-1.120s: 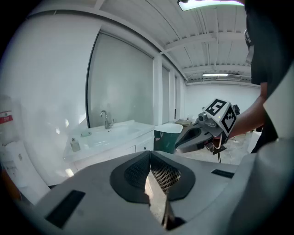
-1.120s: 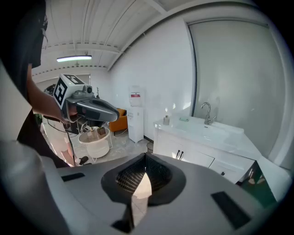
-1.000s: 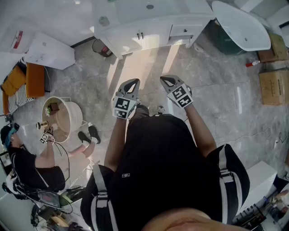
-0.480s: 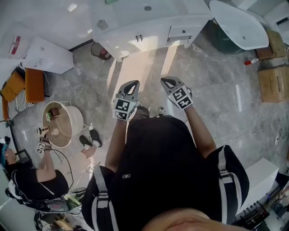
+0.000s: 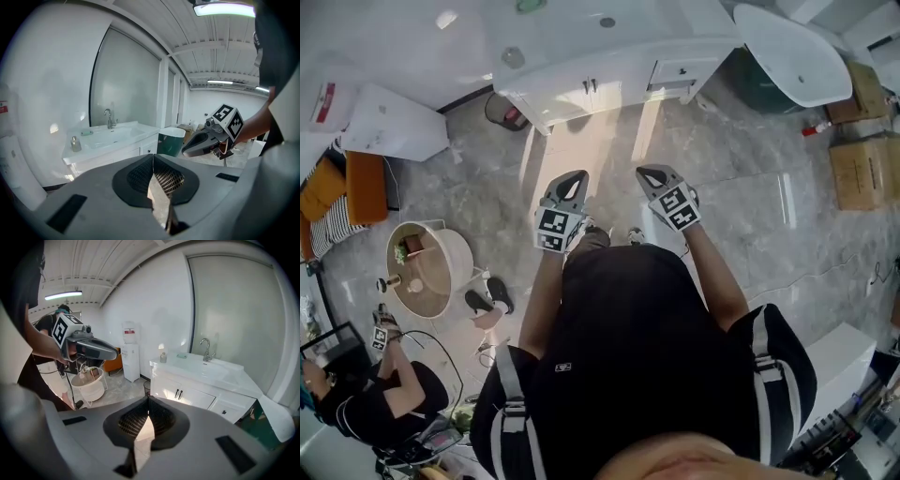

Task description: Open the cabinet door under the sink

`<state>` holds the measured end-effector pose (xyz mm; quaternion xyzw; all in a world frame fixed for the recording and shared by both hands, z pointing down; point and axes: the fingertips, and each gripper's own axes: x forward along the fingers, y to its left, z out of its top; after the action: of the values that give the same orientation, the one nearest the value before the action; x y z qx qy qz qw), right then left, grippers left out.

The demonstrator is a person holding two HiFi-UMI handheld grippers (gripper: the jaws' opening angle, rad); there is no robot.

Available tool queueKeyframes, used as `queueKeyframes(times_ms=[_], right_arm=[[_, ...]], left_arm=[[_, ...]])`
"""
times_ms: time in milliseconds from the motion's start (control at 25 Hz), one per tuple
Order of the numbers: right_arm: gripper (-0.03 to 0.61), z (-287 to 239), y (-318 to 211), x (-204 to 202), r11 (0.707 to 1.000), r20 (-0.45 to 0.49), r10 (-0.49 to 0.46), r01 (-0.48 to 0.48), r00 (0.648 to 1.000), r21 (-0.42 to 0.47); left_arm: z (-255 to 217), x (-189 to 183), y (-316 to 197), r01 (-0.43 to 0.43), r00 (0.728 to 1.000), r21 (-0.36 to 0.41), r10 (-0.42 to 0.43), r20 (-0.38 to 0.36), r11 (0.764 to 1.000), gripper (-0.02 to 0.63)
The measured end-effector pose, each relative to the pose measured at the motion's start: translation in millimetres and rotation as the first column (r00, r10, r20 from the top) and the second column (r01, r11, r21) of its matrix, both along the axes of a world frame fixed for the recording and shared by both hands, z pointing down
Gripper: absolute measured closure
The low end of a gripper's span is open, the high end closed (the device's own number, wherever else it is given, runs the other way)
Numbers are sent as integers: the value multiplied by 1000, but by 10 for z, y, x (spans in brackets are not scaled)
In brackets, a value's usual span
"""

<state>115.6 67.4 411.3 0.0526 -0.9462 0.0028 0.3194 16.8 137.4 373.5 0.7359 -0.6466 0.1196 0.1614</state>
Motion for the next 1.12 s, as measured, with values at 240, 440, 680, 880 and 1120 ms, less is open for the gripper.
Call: queueKeyframes(times_ms=[240, 440, 680, 880, 1120], right_arm=[[520, 35, -73, -289, 999, -23, 41, -41, 999, 5], [520, 81, -126, -524, 994, -37, 105, -105, 994, 16], [520, 139, -136, -758, 985, -39, 171, -169, 985, 36], [520, 200, -115, -936, 981, -40, 191, -190, 981, 32], [520, 314, -125, -1090, 981, -50, 195, -194, 980, 11]], left_arm=[[-11, -370, -41, -17, 1000, 8, 17, -19, 1000, 597], [64, -707, 6, -43, 998, 6, 43, -38, 999, 597], [123, -1051, 63, -82, 996, 6, 82, -36, 997, 597], [140, -1283, 109, -90, 996, 3, 90, -28, 996, 597], [181, -1449, 145, -88, 996, -11, 88, -24, 996, 597]])
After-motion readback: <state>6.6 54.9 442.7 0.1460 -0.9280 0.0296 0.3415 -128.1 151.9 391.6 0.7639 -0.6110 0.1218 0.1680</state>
